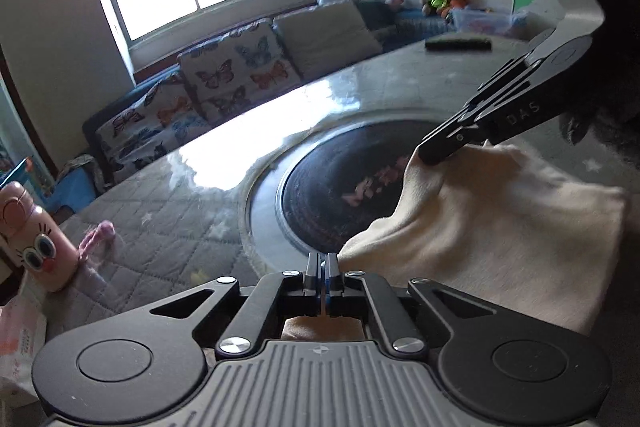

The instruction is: Fold clothes

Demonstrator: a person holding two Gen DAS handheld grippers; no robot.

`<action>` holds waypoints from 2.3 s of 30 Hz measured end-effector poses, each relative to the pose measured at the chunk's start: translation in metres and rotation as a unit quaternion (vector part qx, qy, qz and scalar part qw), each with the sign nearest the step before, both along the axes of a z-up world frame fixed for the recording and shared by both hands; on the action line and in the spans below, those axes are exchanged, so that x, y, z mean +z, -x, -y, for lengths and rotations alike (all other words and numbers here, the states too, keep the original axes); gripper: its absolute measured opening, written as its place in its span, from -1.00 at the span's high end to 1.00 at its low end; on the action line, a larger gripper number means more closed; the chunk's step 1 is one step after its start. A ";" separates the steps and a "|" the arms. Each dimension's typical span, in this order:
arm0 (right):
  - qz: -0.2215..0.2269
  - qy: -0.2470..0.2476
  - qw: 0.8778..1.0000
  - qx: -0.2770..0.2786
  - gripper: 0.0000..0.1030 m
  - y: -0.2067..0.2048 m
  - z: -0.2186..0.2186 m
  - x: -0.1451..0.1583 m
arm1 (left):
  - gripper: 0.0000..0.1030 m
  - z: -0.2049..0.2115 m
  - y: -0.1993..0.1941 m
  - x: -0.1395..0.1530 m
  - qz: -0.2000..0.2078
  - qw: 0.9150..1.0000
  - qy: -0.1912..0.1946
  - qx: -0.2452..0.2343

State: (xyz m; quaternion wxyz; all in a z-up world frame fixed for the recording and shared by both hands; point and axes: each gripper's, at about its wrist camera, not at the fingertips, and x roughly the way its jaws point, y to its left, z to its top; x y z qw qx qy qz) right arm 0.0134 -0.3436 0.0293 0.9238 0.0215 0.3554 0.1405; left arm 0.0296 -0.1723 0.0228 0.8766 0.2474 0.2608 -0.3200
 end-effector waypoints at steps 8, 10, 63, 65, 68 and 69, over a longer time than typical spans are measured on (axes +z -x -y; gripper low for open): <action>-0.023 0.009 1.000 -0.017 0.79 -0.006 0.005 -0.017 | 0.84 -0.004 -0.004 -0.005 -0.013 1.000 0.004 0.022; -0.014 0.007 1.000 -0.017 0.78 0.000 0.007 -0.009 | 0.82 -0.006 -0.002 0.002 -0.015 0.999 0.017 0.029; 0.040 0.039 0.995 0.081 0.23 0.109 -0.040 -0.007 | 0.02 -0.016 0.102 0.005 -0.023 0.994 0.097 0.047; 0.039 0.046 0.994 0.087 0.20 0.111 -0.046 -0.011 | 0.02 -0.019 0.104 0.001 -0.023 0.993 0.097 0.057; 0.044 0.069 0.992 0.097 0.16 0.115 -0.053 -0.015 | 0.02 -0.024 0.105 -0.006 -0.031 0.992 0.098 0.070; 0.045 0.076 0.991 0.099 0.15 0.117 -0.055 -0.017 | 0.02 -0.025 0.105 -0.008 -0.033 0.992 0.098 0.072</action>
